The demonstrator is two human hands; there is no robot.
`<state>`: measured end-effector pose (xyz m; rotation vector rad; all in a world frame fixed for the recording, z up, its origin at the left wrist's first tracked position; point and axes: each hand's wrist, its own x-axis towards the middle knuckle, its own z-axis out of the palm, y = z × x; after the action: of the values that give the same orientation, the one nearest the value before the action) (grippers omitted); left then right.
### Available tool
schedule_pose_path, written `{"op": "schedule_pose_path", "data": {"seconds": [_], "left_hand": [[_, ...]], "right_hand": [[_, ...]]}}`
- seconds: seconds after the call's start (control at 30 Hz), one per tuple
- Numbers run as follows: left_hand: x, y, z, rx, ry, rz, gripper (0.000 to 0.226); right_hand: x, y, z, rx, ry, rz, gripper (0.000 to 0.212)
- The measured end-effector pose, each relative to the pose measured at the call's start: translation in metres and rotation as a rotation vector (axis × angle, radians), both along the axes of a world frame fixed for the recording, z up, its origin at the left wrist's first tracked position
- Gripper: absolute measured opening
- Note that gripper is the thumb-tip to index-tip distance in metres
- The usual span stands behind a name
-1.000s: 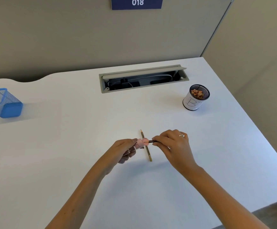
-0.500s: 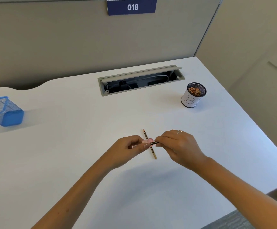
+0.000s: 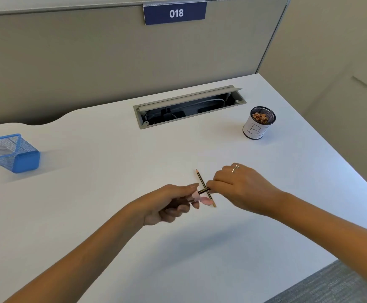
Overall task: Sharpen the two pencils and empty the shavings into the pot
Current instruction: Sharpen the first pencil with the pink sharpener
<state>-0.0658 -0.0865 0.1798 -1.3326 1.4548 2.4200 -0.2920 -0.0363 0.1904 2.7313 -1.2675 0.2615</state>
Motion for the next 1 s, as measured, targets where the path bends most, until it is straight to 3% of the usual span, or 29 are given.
{"op": "schedule_pose_path", "data": {"seconds": [0.07,0.1,0.17,0.2,0.3,0.37,0.4,0.47,0.57,0.6,0.67,0.73,0.8,0.9,1.0], "left_hand": [[-0.002,-0.001,0.006,0.181,0.031,0.04,0.041],[-0.003,-0.001,0.008,0.131,0.029,0.034,0.039],[-0.004,0.003,0.014,-0.213,-0.027,-0.003,0.037],[-0.004,0.004,0.015,-0.455,-0.07,-0.022,0.036],[-0.003,0.006,0.002,-1.183,-0.146,-0.128,0.032],[0.0,0.006,-0.004,-1.314,-0.107,-0.162,0.033],[0.001,0.005,-0.005,-1.261,-0.082,-0.148,0.033],[0.002,0.004,0.0,-0.951,-0.029,-0.09,0.036],[0.002,0.001,0.008,-0.256,0.016,-0.041,0.039],[0.001,0.002,0.009,-0.107,0.038,-0.032,0.039],[-0.002,0.003,0.011,-0.03,0.076,0.003,0.036],[-0.004,0.007,0.012,-0.253,0.052,0.011,0.036],[-0.006,0.012,0.007,-0.684,-0.004,-0.001,0.035],[-0.004,0.016,-0.008,-1.296,-0.02,-0.038,0.025],[-0.002,0.012,-0.017,-1.473,0.001,-0.086,0.022]], "right_hand": [[0.003,0.002,0.002,-0.081,-0.001,0.0,0.011],[0.006,0.004,0.004,-0.047,-0.031,-0.041,0.008],[0.013,0.008,0.007,0.098,-0.119,-0.191,0.007],[0.017,0.007,0.011,0.22,-0.159,-0.294,0.018],[0.022,0.002,0.022,0.742,-0.404,-0.543,0.038],[0.019,0.001,0.025,0.871,-0.517,-0.553,0.035],[0.019,0.002,0.027,0.888,-0.512,-0.517,0.03],[0.017,0.003,0.026,0.774,-0.391,-0.367,0.016],[0.007,0.003,0.016,0.179,-0.009,-0.047,0.01],[0.006,0.002,0.016,0.089,0.028,-0.013,0.01],[0.008,0.004,0.017,0.054,0.005,-0.017,0.01],[0.012,0.007,0.022,0.132,-0.051,-0.089,0.003],[0.014,0.007,0.024,0.258,-0.167,-0.21,0.017],[0.017,0.006,0.027,0.653,-0.407,-0.459,0.024],[0.02,0.009,0.03,1.018,-0.672,-0.621,0.032]]}}
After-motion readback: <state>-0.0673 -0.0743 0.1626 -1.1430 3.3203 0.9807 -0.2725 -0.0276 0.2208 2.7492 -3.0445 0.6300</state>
